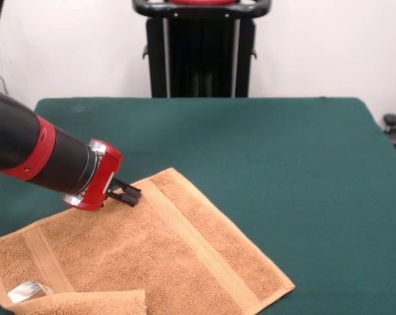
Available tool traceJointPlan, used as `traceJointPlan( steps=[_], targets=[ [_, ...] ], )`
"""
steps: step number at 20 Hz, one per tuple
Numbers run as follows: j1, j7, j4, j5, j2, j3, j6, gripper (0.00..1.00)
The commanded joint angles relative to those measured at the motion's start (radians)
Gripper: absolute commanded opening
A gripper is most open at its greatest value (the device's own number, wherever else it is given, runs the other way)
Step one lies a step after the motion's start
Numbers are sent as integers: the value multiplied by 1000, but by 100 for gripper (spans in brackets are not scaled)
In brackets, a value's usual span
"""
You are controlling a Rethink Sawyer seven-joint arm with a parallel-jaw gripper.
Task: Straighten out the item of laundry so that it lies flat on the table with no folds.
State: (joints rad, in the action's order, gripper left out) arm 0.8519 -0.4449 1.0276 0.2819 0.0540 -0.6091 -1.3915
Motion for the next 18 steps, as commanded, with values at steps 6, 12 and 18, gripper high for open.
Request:
traceJointPlan(
  steps=[6,12,18],
  targets=[
    [-34,-149,254,21,-78,79,138,0],
    [-36,-157,284,2,-60,88,140,0],
    [-40,-167,330,-4,-56,96,192,0]
  ],
)
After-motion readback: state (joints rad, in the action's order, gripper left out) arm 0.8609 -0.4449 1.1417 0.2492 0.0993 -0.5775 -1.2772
